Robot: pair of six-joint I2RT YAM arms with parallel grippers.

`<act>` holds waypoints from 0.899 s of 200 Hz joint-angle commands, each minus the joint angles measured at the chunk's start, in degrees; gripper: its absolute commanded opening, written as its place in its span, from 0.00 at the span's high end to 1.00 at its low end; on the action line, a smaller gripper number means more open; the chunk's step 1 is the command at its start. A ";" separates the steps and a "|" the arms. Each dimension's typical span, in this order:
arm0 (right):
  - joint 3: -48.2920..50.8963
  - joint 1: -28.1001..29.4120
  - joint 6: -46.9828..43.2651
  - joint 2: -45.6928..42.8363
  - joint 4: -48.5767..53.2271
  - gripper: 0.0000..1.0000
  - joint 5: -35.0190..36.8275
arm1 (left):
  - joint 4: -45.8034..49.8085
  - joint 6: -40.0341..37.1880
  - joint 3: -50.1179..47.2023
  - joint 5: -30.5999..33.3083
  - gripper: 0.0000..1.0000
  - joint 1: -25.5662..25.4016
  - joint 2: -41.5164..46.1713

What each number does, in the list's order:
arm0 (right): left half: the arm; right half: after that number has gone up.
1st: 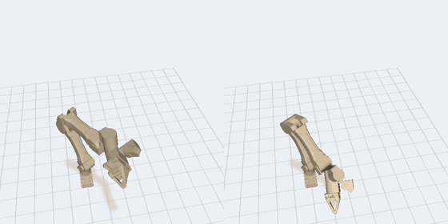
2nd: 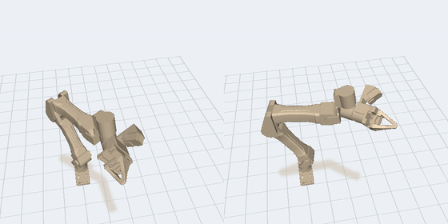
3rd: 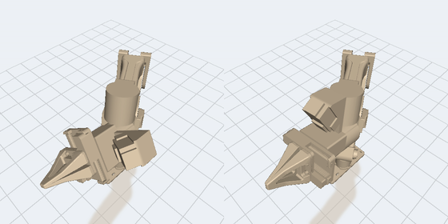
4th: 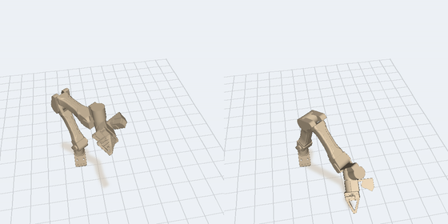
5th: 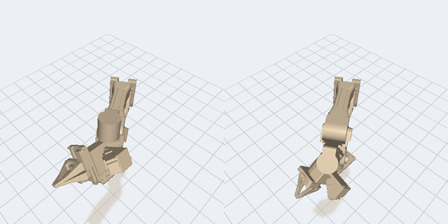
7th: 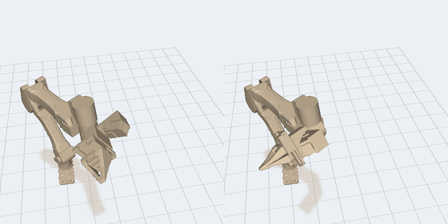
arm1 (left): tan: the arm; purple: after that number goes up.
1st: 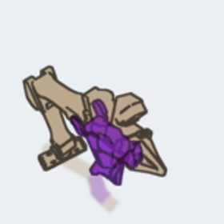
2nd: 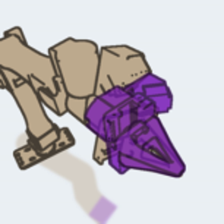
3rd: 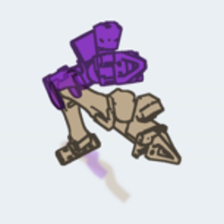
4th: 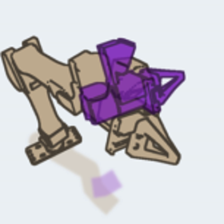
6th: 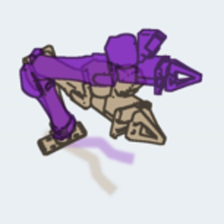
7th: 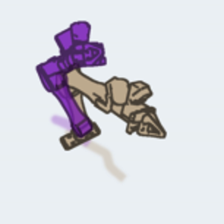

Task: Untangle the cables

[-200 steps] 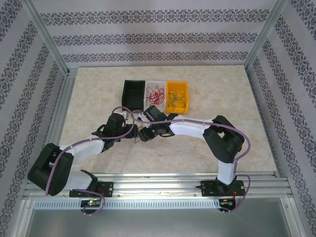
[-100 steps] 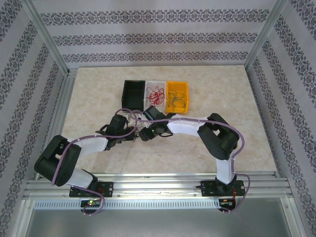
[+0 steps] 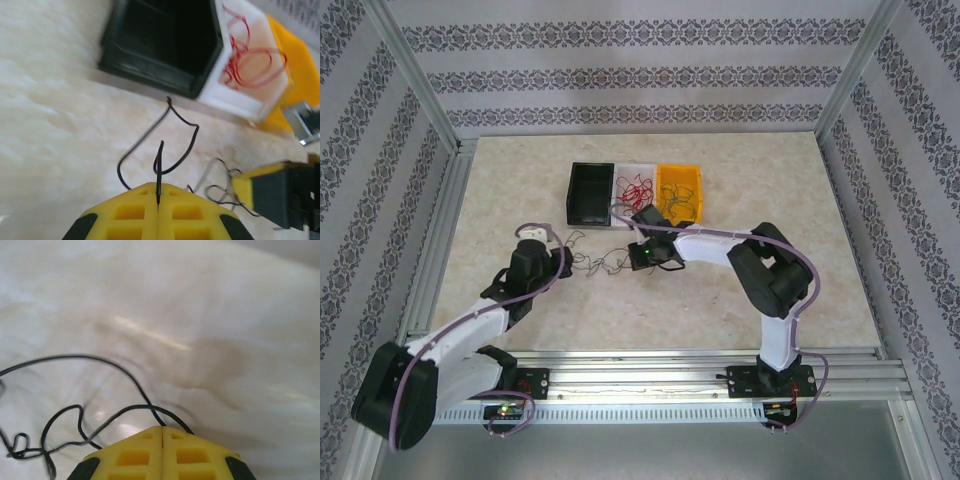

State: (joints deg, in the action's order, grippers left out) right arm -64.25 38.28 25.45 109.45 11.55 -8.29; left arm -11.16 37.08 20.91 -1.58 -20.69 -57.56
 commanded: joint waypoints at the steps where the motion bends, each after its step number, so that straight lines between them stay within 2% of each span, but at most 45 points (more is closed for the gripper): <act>1: 5.68 -5.24 7.97 -2.52 1.70 1.00 5.92 | 3.40 4.18 -1.04 7.93 1.00 2.20 4.63; 32: 10.95 -9.63 13.68 -5.87 0.47 1.00 6.00 | 9.43 4.76 -0.66 13.50 1.00 4.30 8.21; 78: 16.76 -13.05 19.47 -10.75 0.15 1.00 9.64 | 22.93 11.80 1.43 28.52 1.00 5.38 10.83; 106: 19.55 -15.10 22.65 -13.12 0.25 1.00 11.30 | 26.72 12.31 3.00 30.52 1.00 6.05 10.11; 135: 23.00 -17.62 26.39 -16.44 0.18 1.00 13.93 | 35.81 19.49 5.83 34.69 1.00 7.69 8.93; 151: 24.83 -18.71 28.56 -17.74 -1.35 1.00 12.94 | 41.04 23.56 7.95 36.97 1.00 9.41 7.73; 180: 25.52 -19.02 29.93 -19.62 -1.06 1.00 13.82 | 46.24 25.67 12.07 38.40 1.00 13.01 6.11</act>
State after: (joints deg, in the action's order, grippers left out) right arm -40.86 20.23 52.29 90.74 5.96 0.60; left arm 25.76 57.78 29.19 32.21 -10.44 -50.70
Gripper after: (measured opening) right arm 0.065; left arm 0.043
